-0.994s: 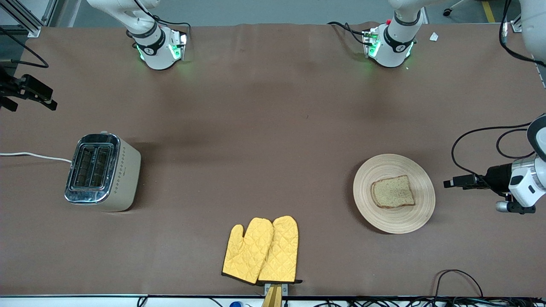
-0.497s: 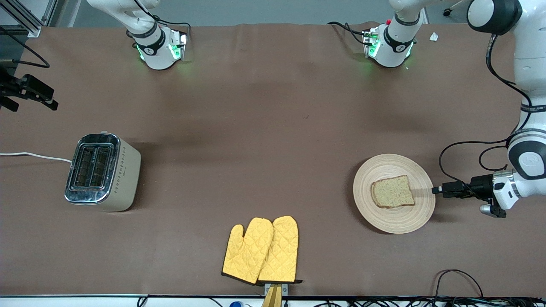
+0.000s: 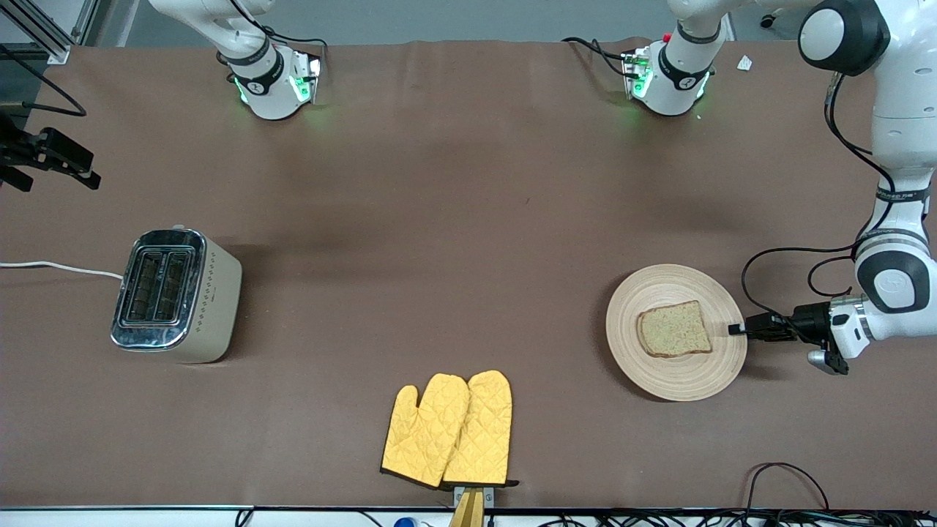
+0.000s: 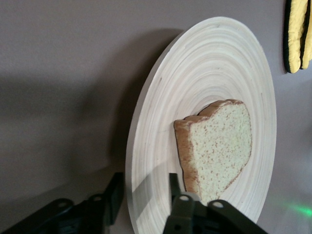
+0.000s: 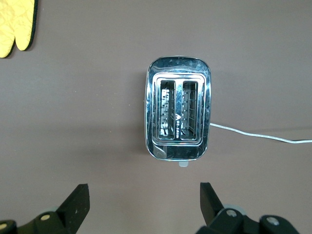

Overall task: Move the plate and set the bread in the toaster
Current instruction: 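Close the left gripper on the plate rim, then slide the plate with the left gripper toward the table center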

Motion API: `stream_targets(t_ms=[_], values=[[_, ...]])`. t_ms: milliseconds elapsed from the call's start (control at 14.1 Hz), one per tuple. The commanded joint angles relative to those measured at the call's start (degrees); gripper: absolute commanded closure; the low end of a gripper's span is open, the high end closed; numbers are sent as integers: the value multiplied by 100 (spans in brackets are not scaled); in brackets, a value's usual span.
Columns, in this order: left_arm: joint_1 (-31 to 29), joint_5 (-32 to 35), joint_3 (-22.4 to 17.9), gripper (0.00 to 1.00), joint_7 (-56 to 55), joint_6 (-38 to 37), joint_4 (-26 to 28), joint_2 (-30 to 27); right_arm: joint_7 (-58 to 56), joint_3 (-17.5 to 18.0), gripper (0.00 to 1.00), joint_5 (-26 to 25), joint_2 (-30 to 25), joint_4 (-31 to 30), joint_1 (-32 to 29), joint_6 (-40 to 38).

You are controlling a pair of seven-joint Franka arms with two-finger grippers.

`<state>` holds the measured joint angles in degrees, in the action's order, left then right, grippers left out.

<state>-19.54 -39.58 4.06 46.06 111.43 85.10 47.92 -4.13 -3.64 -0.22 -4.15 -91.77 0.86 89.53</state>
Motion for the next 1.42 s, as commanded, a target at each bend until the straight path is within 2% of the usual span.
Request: stream_targets(t_ms=[0, 213, 497, 710, 994, 1207, 1349], values=[[-6, -269, 15, 81, 140, -69, -117, 139, 61, -5, 0, -22, -42, -42, 37, 21], [-6, -419, 15, 97, 167, -200, -99, 139, 53, -5, 0, -22, -42, -42, 37, 21], [12, -585, 77, 100, 123, -577, -134, 95, 61, -5, 0, -22, -42, -42, 37, 3], [12, -736, 471, 100, -9, -755, -152, 33, 61, 4, 0, -22, -42, -42, 37, 3], [-6, -745, 1148, 100, -947, -763, -134, -142, 61, 4, 0, -22, -42, -42, 37, -23], [91, -788, 1640, 100, -1090, -737, -134, -116, 61, 4, 0, -4, -33, -34, 28, -154], [301, -841, 1791, 100, -1099, -702, -99, -81, 70, 4, 0, 5, -33, -7, 28, -199]])
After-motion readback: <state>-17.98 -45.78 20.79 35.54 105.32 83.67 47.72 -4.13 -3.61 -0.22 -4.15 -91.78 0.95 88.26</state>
